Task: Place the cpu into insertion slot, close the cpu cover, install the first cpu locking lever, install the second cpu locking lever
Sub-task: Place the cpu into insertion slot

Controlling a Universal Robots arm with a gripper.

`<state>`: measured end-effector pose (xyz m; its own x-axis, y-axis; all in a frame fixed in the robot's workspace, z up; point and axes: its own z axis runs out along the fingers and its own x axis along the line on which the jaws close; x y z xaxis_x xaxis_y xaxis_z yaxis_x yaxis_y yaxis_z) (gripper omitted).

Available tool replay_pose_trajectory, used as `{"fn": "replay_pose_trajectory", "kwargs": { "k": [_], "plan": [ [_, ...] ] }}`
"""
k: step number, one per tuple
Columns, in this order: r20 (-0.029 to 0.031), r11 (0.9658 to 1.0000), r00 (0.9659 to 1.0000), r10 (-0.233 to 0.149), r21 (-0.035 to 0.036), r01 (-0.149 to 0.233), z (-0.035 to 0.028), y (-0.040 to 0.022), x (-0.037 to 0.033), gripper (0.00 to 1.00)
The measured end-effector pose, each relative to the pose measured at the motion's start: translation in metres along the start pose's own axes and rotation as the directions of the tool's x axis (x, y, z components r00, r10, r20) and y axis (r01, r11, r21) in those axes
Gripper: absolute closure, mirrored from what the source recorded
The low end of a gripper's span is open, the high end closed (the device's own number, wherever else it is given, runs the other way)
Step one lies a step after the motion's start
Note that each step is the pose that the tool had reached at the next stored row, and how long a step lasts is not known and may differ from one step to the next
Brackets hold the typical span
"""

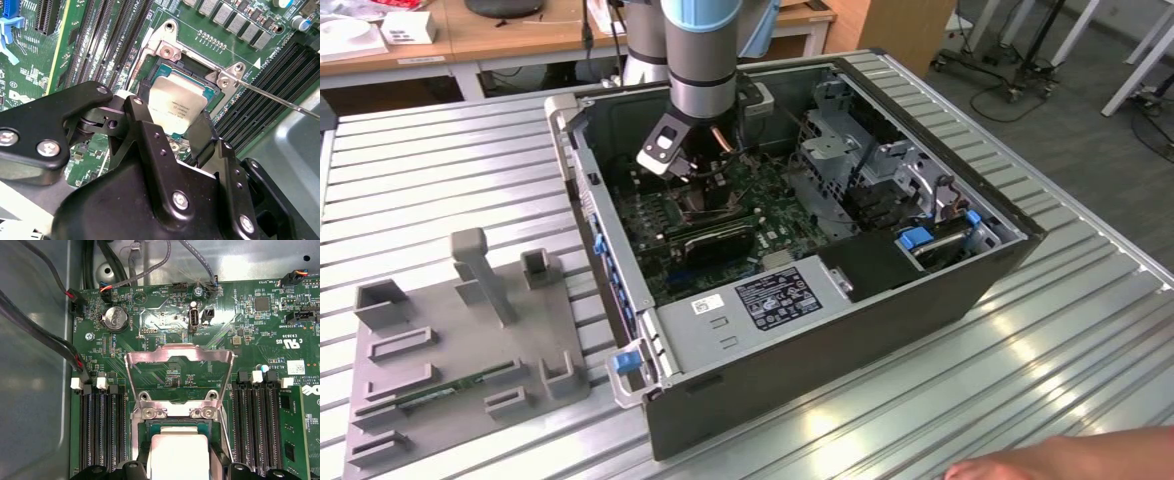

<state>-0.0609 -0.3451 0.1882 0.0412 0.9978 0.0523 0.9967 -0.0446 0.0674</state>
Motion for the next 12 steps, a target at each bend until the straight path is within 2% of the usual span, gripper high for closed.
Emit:
{"fn": "replay_pose_trajectory", "kwargs": {
  "k": [12],
  "plan": [
    [0.0004,1.0000,1.0000,0.000,0.0002,0.000,0.0001,0.0000,0.0000,0.45]
  ]
}}
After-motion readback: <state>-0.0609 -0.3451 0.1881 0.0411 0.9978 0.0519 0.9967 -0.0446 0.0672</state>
